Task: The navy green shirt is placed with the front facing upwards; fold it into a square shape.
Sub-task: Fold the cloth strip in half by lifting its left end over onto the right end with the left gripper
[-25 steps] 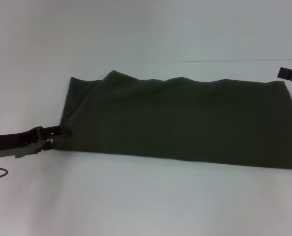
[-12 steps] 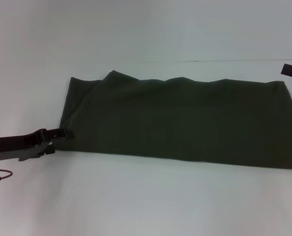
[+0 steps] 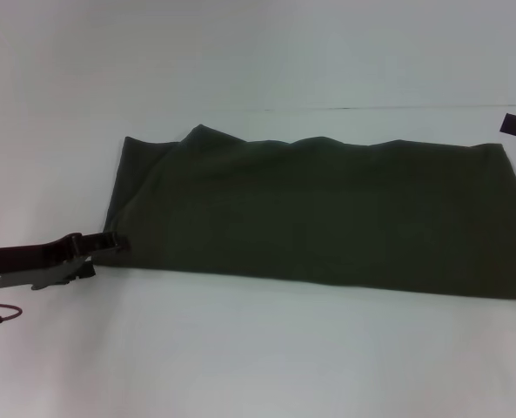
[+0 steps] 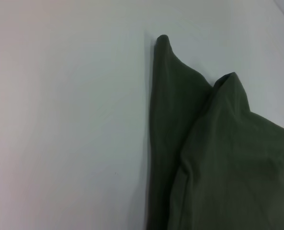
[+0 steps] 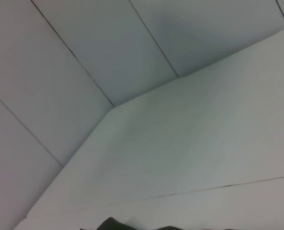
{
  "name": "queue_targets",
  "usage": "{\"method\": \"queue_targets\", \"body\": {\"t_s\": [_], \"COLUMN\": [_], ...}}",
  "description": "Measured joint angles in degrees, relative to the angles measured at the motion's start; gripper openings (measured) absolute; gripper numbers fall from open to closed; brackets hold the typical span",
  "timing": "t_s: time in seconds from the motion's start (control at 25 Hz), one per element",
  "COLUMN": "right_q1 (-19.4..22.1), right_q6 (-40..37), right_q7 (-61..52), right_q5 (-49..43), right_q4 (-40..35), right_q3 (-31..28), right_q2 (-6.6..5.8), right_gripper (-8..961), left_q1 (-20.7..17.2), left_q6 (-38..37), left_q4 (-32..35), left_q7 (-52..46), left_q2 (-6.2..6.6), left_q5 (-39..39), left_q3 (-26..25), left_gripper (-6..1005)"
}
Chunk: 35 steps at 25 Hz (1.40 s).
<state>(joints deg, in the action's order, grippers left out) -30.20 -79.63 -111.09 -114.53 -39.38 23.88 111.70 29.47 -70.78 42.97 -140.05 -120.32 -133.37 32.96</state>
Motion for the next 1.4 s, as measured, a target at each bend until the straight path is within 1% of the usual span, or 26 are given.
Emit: {"method": "queue_targets", "body": {"t_s": [0.64,1.0,1.4], "right_q1": [0.61,0.82,1.19], "right_q6": [-0.28,-0.62,-0.61], "right_q7": [0.06,0.19,0.34], "right_q5": [0.47,0.45,0.46], "right_q4": [0.0,0.01,0.0], "right_q3": [-0.07,-0.06,-0.16], "right_q2": [0.0,0.0,0.06], "right_gripper": [919,919,920], "left_q1": [0.19,2.98,5.13], "left_q6": [0.59,2.49,2.81], "left_q4": [-0.19,-2.31,-1.88], "left_q7": [0.17,0.93,2.49], "left_q2": [0.0,0.13,-0.38], "left_q5": [-0.14,-0.15,0.39], "left_q3": [0.16,1.13,1.36], "left_gripper": [885,884,877]}}
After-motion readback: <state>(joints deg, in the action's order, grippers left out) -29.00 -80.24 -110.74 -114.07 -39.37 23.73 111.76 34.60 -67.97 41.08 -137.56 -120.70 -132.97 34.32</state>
